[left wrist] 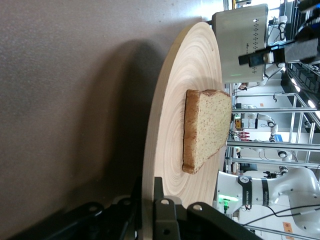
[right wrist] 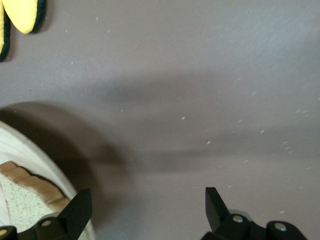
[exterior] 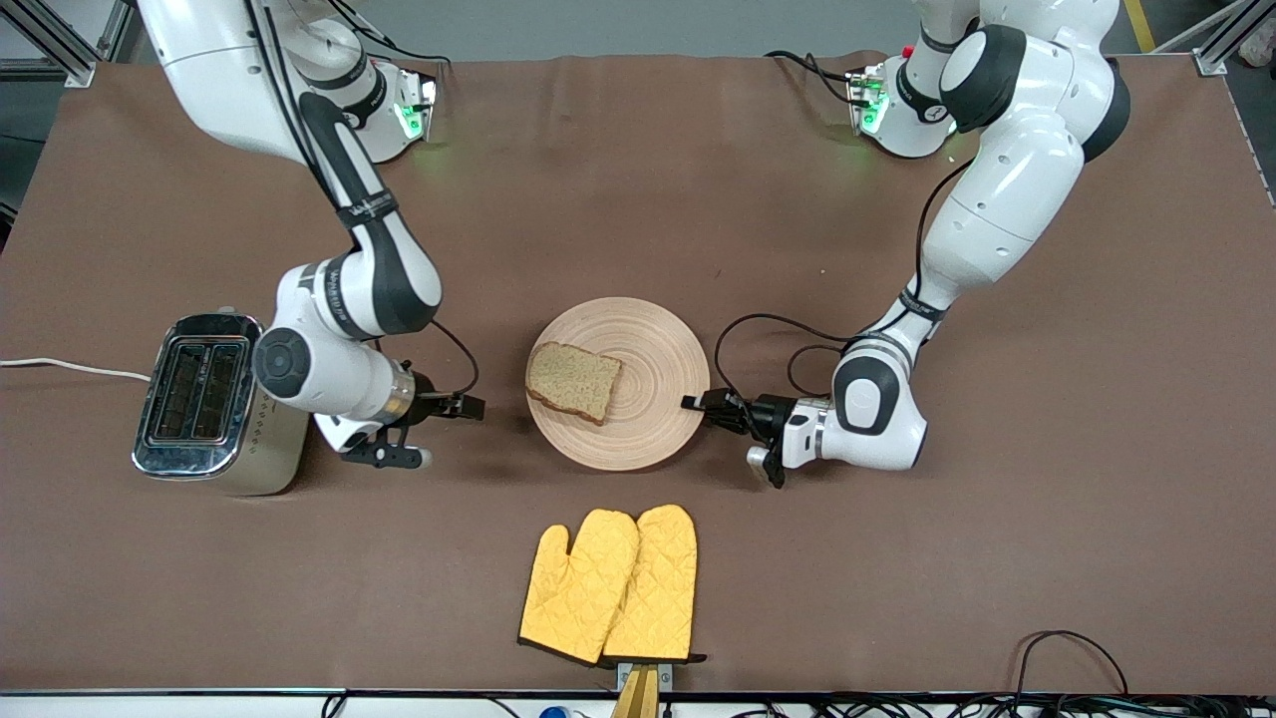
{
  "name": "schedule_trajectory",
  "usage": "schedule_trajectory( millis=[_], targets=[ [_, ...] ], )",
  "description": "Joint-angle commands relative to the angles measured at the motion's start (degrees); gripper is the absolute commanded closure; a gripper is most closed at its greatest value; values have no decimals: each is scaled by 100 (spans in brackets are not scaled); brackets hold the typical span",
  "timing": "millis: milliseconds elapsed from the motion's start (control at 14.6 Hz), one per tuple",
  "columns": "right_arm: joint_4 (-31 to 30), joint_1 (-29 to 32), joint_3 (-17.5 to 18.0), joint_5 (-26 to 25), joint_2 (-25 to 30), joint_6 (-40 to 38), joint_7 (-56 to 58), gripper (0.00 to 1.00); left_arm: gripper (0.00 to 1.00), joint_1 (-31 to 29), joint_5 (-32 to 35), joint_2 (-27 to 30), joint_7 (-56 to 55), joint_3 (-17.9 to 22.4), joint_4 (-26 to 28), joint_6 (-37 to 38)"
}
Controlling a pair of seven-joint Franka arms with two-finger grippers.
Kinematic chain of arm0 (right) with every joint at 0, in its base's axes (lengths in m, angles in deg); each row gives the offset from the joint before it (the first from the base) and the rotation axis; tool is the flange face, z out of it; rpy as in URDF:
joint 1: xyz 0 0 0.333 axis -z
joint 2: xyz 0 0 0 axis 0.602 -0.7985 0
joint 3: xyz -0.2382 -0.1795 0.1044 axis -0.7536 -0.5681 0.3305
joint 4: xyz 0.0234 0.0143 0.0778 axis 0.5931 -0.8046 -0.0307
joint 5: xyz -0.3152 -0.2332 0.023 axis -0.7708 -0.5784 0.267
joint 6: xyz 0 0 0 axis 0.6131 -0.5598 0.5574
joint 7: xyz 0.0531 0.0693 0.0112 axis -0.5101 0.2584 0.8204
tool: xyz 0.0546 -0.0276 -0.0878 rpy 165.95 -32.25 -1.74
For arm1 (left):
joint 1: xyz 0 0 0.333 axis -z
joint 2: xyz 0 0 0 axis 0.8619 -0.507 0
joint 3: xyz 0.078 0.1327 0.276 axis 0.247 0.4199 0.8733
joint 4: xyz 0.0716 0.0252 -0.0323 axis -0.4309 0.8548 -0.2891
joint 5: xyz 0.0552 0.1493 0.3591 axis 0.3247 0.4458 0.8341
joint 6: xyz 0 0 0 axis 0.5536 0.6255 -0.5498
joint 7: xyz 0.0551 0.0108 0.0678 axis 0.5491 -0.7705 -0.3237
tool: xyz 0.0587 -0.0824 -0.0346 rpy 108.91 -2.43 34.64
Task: Move plate and put bread in toaster
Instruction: 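Push the plate to mid-table with the left gripper while the right gripper approaches, then grasp the bread slice with the right gripper while the left gripper withdraws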
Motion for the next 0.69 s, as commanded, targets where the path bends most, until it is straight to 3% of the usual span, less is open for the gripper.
schedule_trajectory(
  millis=[0, 69, 137, 549, 618],
  targets=[
    [-595, -332, -34, 124, 238, 546, -476, 0, 69, -9, -230, 58, 7, -61, -6, -49],
    [-605, -403, -34, 124, 247, 555, -573, 0, 28, -18, -230, 58, -55, -52, -15, -49],
    [-622, -499, -34, 124, 282, 555, -670, 0, 2, -36, -221, 84, -82, -17, -15, -49],
    [-798, -1140, -61, 107, 362, 958, -1153, 0, 0, -737, -107, 698, -1319, 9, -42, 30],
    [-798, -1203, -87, 72, 344, 977, -1189, 5, 0, -895, -81, 848, -1486, 18, -33, 47]
  ],
)
